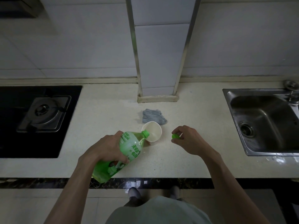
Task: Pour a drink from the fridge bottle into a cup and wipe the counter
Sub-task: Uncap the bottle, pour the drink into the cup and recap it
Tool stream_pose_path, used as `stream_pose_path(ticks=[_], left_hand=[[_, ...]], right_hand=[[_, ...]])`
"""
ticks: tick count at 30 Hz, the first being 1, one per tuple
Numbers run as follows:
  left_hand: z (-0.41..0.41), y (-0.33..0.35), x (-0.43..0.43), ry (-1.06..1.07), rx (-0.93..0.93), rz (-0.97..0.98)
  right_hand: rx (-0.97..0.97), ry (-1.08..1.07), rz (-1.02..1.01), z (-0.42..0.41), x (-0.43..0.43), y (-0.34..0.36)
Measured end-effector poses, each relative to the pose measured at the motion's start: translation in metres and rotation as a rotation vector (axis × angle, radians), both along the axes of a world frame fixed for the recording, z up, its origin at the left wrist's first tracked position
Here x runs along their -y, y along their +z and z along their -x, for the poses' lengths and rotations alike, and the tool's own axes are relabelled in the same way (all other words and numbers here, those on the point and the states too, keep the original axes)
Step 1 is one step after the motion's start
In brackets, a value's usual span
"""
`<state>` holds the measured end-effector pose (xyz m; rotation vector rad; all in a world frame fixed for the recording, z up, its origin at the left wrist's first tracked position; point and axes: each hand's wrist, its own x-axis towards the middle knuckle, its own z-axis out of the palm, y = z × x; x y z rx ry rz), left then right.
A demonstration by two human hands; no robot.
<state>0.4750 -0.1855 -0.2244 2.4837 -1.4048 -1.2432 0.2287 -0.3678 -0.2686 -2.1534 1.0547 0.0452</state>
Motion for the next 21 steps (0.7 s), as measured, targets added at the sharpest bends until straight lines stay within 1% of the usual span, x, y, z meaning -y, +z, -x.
stream_pose_path(ticks=[8, 21], left_hand=[[0.002, 0.005, 0.000, 0.011, 0.016, 0.002], [-0.001, 0.005, -0.002, 0.025, 0.021, -0.001]], right_hand=[[0.016, 0.003, 0.007, -0.001, 0.003, 0.003], [-0.012, 0.031, -0.003, -0.011, 0.005, 0.005]])
